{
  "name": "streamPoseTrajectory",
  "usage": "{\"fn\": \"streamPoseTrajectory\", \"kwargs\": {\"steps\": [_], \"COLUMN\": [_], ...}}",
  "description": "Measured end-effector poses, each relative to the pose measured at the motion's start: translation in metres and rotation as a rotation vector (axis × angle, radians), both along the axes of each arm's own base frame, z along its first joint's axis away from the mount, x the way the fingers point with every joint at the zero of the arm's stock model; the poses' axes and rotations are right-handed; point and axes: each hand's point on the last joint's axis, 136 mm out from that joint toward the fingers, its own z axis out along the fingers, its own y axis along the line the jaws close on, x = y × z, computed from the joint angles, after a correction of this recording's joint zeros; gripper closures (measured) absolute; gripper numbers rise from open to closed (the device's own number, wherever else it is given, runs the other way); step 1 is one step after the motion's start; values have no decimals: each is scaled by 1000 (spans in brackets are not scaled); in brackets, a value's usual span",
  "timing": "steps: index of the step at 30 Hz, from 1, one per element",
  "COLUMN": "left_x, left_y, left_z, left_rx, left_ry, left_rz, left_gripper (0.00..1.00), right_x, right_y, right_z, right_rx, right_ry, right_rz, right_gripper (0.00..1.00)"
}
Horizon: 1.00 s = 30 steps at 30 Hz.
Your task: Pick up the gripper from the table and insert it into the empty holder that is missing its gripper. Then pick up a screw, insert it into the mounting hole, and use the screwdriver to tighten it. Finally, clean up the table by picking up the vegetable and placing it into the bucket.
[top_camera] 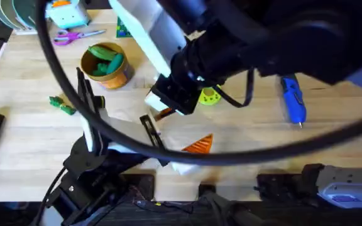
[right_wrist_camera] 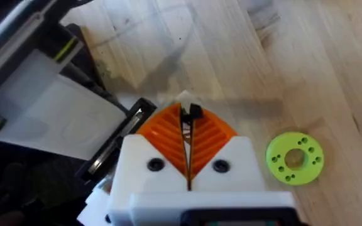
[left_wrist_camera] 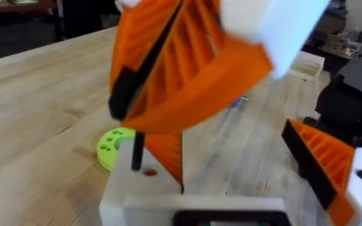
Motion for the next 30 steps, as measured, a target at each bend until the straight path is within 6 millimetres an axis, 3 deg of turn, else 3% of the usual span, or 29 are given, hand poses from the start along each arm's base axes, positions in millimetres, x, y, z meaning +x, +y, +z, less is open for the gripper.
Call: {"fn": "streamPoseTrajectory", "kwargs": {"steps": [10, 30], "left_x": [-4, -5], "left_y": [-2, -2], "left_z": [0, 0], "left_rx": [-2, -2], "left_ry": [2, 1], "left_rz": [-25, -30], "left_gripper": [9, 9], "right_x": [-1, -2], "right_y": [-2, -14], "right_z": [-18, -12], "right_rx": [-58, -103], "right_ry": [46, 44], "right_rz": [-12, -35], "right_gripper": [994, 994]}}
